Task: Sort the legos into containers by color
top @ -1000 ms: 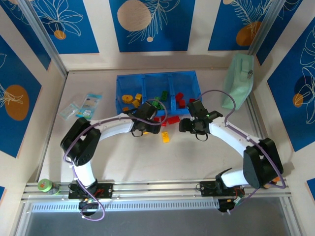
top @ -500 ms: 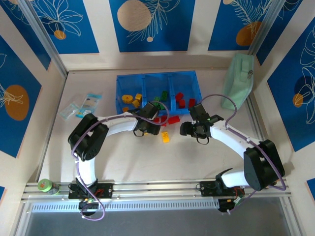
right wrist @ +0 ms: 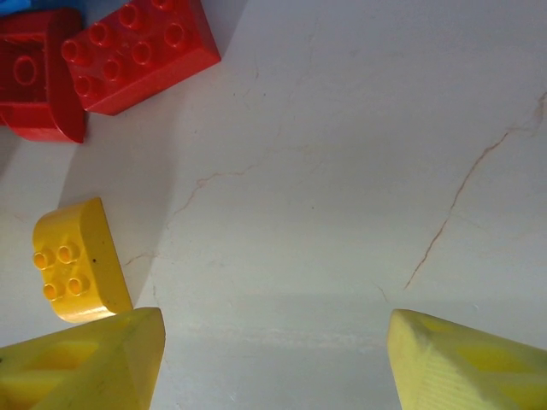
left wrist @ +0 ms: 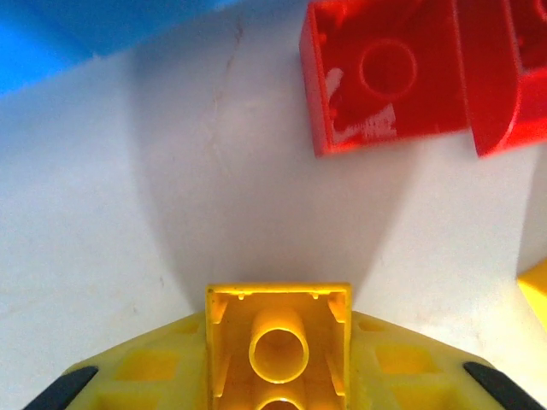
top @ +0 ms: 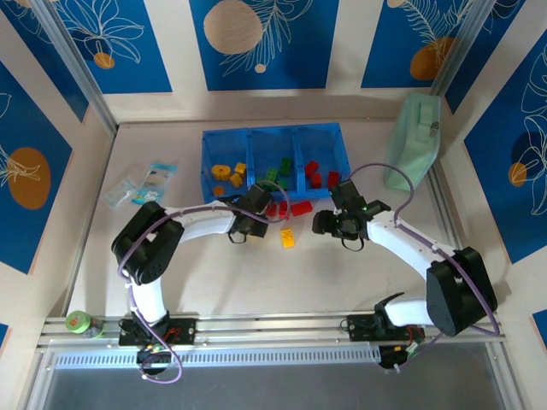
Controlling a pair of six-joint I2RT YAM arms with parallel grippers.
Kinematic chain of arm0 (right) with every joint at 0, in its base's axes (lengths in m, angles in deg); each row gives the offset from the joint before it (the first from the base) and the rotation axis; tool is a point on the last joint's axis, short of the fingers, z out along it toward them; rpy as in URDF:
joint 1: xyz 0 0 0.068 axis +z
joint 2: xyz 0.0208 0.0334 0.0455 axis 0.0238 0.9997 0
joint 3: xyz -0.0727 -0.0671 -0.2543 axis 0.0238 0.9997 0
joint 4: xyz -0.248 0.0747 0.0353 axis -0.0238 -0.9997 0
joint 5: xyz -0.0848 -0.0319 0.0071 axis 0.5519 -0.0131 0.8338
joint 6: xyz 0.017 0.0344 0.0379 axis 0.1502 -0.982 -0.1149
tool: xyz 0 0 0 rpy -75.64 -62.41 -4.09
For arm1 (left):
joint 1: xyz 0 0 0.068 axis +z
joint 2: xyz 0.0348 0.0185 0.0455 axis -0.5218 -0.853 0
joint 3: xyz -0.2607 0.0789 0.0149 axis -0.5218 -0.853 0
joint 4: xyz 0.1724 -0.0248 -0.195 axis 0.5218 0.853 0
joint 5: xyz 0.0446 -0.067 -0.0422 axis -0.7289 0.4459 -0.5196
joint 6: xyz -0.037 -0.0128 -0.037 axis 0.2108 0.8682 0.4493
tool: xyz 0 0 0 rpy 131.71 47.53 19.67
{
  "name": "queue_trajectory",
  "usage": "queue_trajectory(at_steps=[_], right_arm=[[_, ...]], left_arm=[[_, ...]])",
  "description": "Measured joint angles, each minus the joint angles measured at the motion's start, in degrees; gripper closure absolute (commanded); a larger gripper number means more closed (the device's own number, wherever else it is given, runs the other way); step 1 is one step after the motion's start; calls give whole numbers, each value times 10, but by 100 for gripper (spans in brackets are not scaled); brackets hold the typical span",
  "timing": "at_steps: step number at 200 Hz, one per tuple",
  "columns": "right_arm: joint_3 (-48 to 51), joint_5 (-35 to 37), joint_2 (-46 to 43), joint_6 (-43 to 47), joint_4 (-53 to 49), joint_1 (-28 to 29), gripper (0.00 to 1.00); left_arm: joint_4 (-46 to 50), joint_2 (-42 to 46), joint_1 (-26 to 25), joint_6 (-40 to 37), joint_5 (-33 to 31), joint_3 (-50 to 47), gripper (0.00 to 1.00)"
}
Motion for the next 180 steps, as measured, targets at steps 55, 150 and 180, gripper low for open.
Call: queue_trajectory(at_steps=[55,150,180], right_arm=[[8,0,-17,-2,-1,0,30],[16,-7,-27,-6,0,6,31],[24,-7,-27,-6,0,19,31]], left_arm=[[26,76,4,0,0,-18,73],[45,146,140,-11,36,5,73],[42,126,167,-17,42,38,72]])
